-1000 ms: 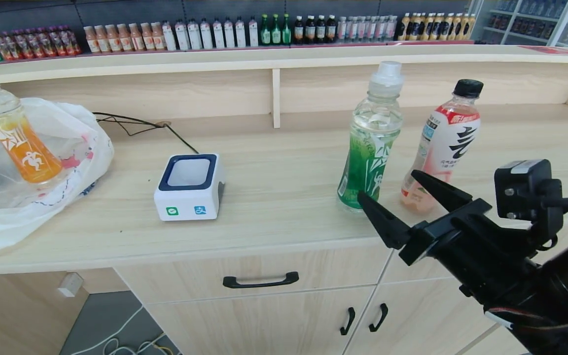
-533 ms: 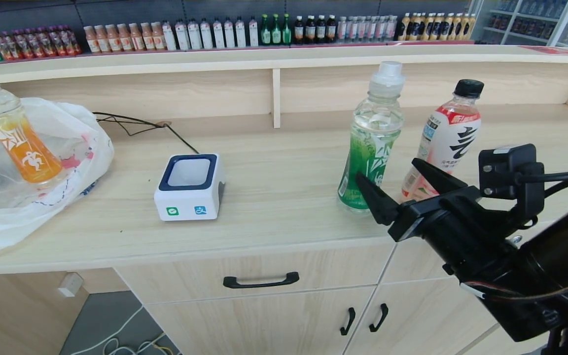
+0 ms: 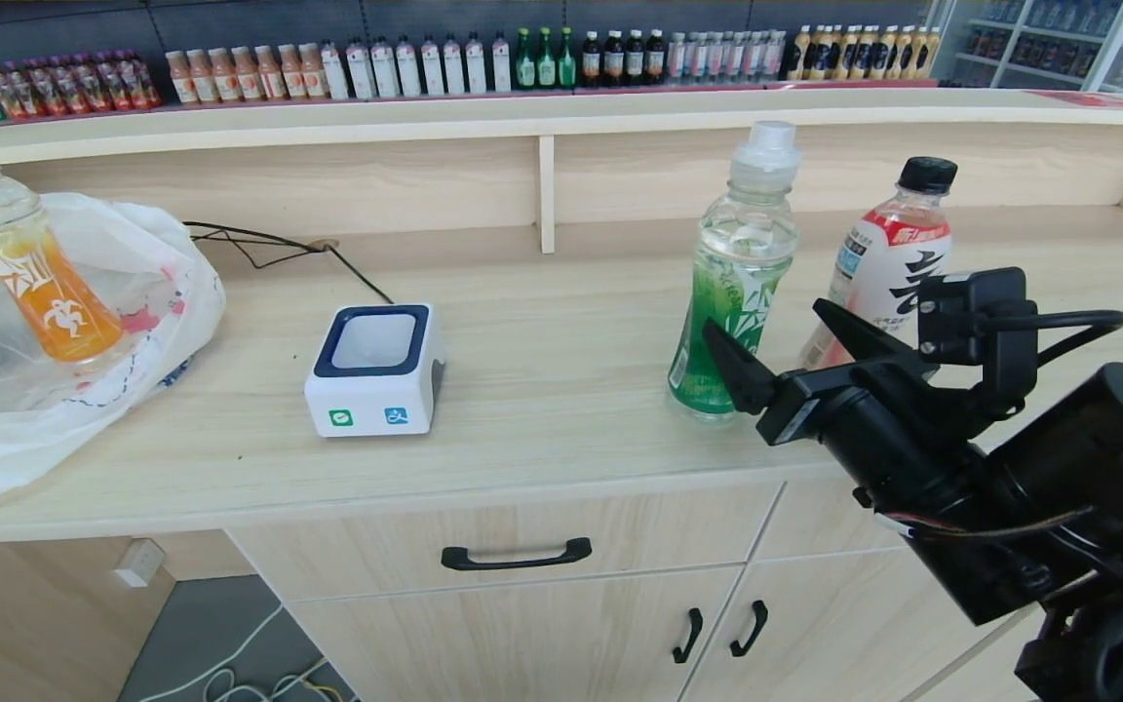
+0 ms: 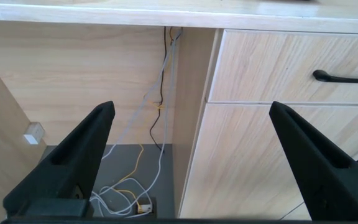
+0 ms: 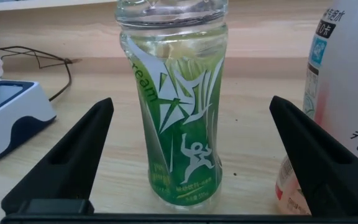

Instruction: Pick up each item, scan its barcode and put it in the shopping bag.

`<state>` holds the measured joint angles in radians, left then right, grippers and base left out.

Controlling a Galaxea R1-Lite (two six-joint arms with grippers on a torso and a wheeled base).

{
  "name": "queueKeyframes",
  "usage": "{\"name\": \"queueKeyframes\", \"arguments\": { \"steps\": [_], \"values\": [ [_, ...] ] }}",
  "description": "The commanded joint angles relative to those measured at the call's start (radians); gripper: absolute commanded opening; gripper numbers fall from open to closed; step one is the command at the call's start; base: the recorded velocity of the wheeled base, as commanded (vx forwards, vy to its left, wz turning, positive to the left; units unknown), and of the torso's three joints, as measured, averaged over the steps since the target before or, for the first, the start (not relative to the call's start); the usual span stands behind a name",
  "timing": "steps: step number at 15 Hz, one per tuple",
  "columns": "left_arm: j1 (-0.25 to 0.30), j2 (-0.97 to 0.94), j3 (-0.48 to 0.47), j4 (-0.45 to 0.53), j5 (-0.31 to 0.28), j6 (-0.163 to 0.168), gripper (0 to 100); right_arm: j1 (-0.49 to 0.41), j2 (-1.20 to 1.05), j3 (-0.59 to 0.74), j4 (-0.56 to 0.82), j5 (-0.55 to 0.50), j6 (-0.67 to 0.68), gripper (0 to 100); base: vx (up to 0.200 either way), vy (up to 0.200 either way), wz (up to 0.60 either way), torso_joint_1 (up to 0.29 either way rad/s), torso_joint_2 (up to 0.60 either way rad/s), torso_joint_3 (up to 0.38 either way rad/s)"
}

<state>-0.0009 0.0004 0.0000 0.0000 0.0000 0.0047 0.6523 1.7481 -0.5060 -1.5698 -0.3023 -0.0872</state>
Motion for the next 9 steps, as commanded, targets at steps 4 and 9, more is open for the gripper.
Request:
{"name": "queueKeyframes", "arguments": {
  "steps": [4, 9],
  "values": [
    [-0.001, 0.000, 0.000, 0.000, 0.000, 0.000, 100, -0.013, 0.051, -0.054, -0.001, 0.000, 0.000, 100, 0.000, 0.000, 0.00, 0.000, 0.00, 0.000],
    [-0.001, 0.000, 0.000, 0.000, 0.000, -0.002, 100, -0.011, 0.116, -0.118, -0.001, 0.002, 0.004, 100, 0.000, 0.000, 0.00, 0.000, 0.00, 0.000]
  ]
}}
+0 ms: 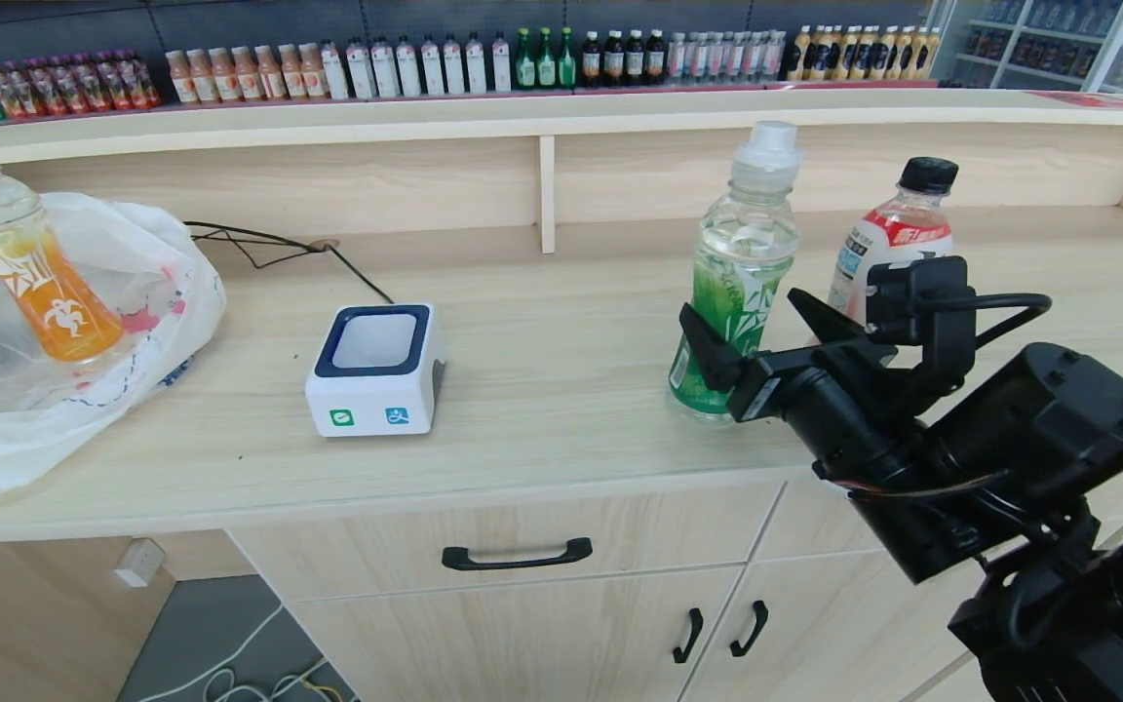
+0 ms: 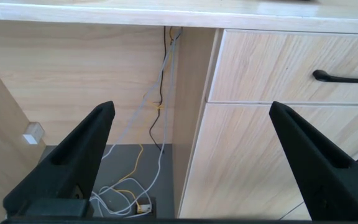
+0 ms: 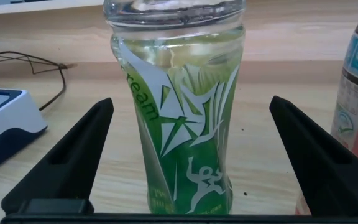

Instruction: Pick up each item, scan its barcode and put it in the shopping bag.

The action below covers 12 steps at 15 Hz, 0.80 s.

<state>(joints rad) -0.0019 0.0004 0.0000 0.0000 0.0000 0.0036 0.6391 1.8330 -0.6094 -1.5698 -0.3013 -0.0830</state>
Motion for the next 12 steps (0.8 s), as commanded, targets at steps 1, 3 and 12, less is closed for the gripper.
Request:
{"name": "queueKeyframes", "arguments": {
  "steps": [1, 3, 12],
  "values": [
    [0.000, 0.000, 0.000, 0.000, 0.000, -0.001, 100, 0.004, 0.051, -0.052, -0.001, 0.002, 0.002, 100, 0.000, 0.000, 0.00, 0.000, 0.00, 0.000],
    [0.000, 0.000, 0.000, 0.000, 0.000, -0.001, 100, 0.004, 0.077, -0.082, -0.001, 0.002, 0.003, 100, 0.000, 0.000, 0.00, 0.000, 0.00, 0.000],
    [0.000, 0.000, 0.000, 0.000, 0.000, 0.001, 100, -0.015, 0.120, -0.178, -0.001, 0.002, 0.000, 100, 0.000, 0.000, 0.00, 0.000, 0.00, 0.000]
  ]
}}
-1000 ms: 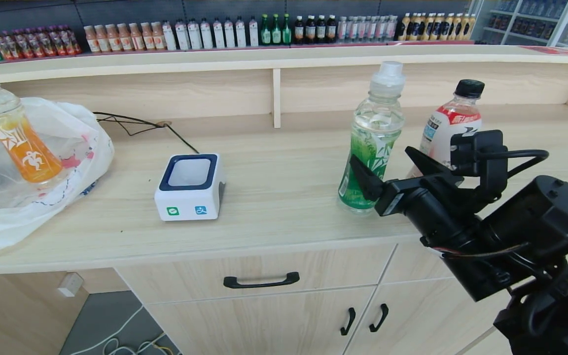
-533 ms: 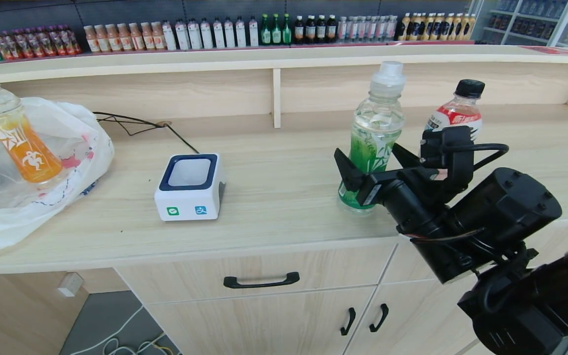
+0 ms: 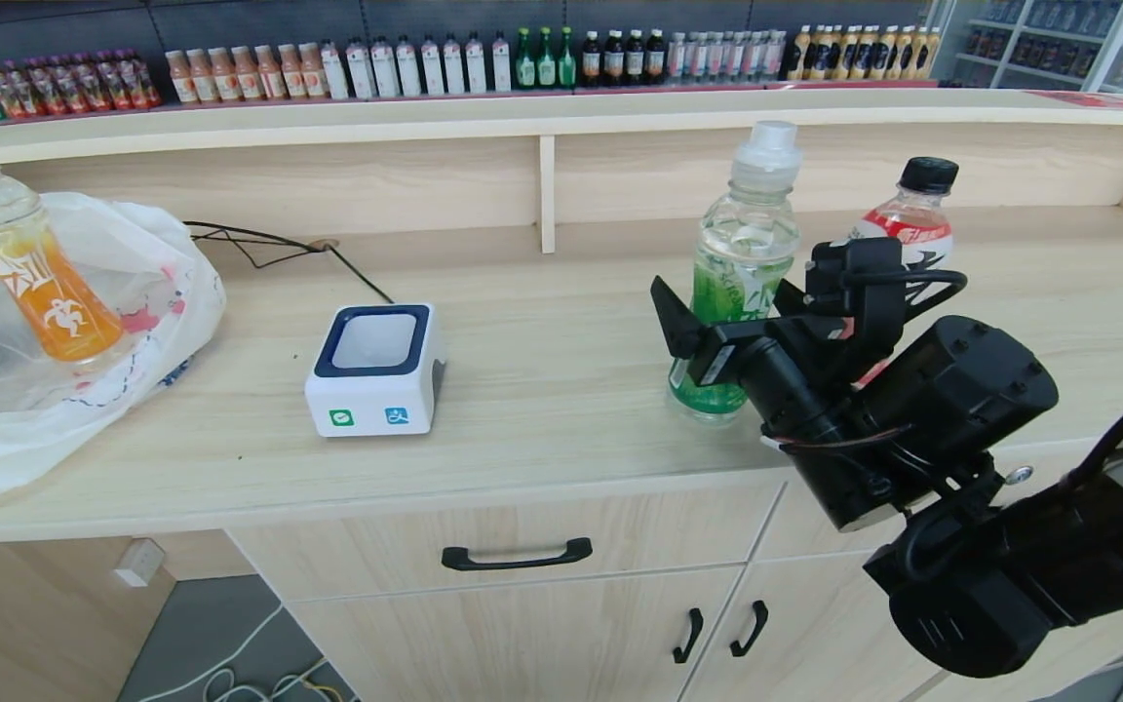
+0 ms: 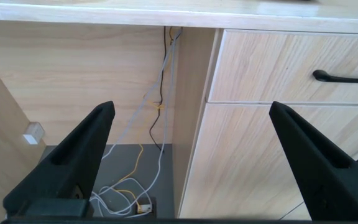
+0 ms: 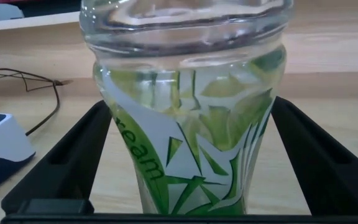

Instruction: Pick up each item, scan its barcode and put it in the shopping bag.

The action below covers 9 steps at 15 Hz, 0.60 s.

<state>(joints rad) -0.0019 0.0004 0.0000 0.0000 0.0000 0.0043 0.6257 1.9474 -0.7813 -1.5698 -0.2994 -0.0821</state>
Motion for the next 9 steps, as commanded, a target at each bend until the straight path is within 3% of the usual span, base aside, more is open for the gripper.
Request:
{"name": "queueKeyframes", "arguments": {
  "steps": [1, 8, 9],
  "values": [
    [0.000, 0.000, 0.000, 0.000, 0.000, 0.000, 100, -0.001, 0.005, -0.009, -0.001, 0.000, -0.001, 100, 0.000, 0.000, 0.00, 0.000, 0.00, 0.000],
    [0.000, 0.000, 0.000, 0.000, 0.000, -0.001, 100, -0.006, 0.001, -0.019, -0.001, -0.003, -0.001, 100, 0.000, 0.000, 0.00, 0.000, 0.00, 0.000],
    [0.000, 0.000, 0.000, 0.000, 0.000, -0.001, 100, -0.006, 0.001, -0.019, -0.001, -0.003, 0.001, 0, 0.000, 0.000, 0.00, 0.000, 0.00, 0.000]
  ]
}}
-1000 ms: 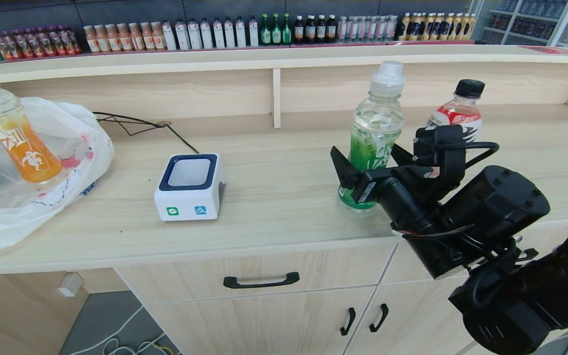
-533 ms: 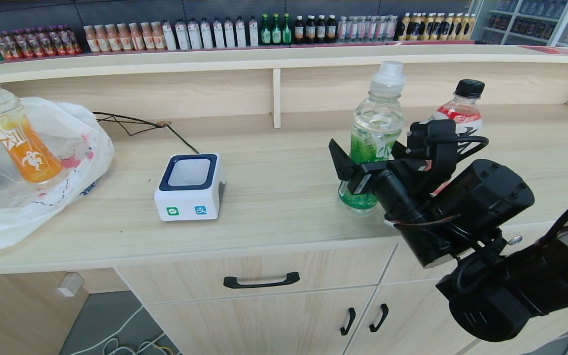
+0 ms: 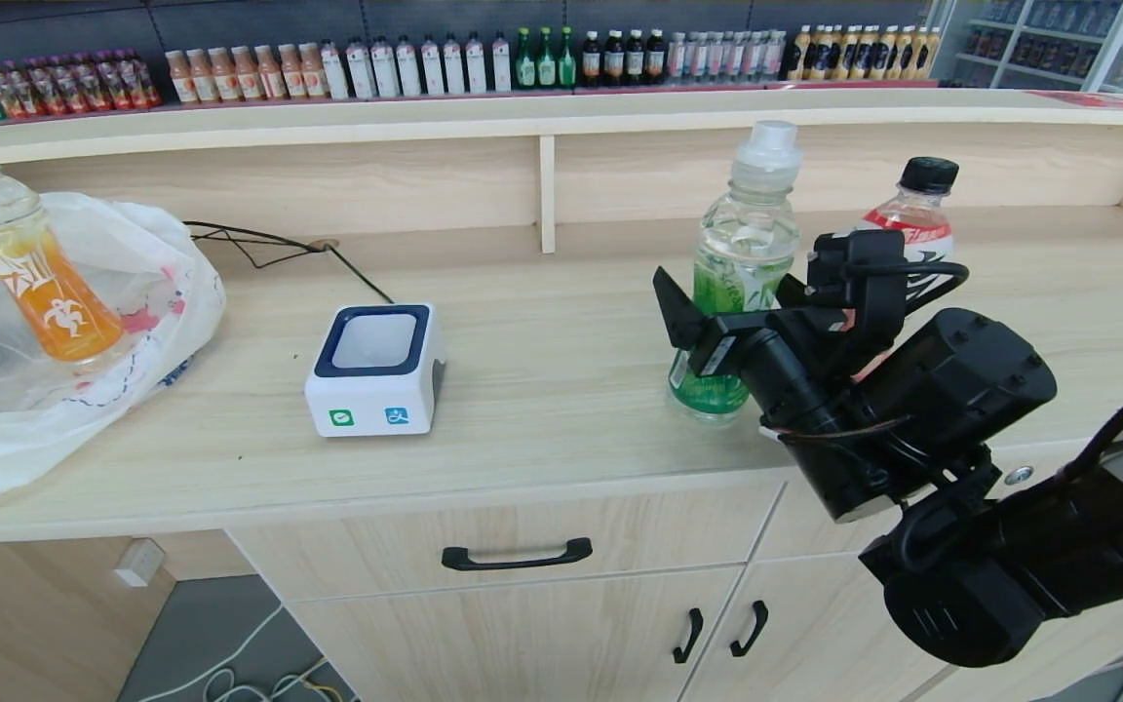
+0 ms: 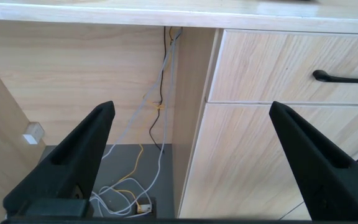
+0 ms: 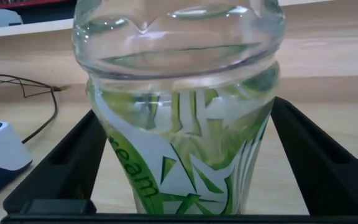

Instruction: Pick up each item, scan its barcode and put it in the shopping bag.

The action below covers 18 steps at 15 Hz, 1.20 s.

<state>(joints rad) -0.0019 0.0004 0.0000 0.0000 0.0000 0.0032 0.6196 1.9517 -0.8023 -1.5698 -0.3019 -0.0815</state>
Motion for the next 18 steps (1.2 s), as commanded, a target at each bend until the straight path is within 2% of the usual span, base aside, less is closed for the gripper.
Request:
{"name": "queueKeyframes", "arguments": {
  "steps": [1, 18],
  "values": [
    [0.000, 0.000, 0.000, 0.000, -0.002, 0.000, 100, 0.000, -0.005, 0.003, -0.001, 0.000, 0.000, 0, 0.000, 0.000, 0.00, 0.000, 0.00, 0.000],
    [0.000, 0.000, 0.000, 0.000, 0.000, 0.000, 100, 0.002, -0.066, 0.008, -0.001, -0.003, 0.022, 0, 0.000, 0.000, 0.00, 0.000, 0.00, 0.000]
  ]
}}
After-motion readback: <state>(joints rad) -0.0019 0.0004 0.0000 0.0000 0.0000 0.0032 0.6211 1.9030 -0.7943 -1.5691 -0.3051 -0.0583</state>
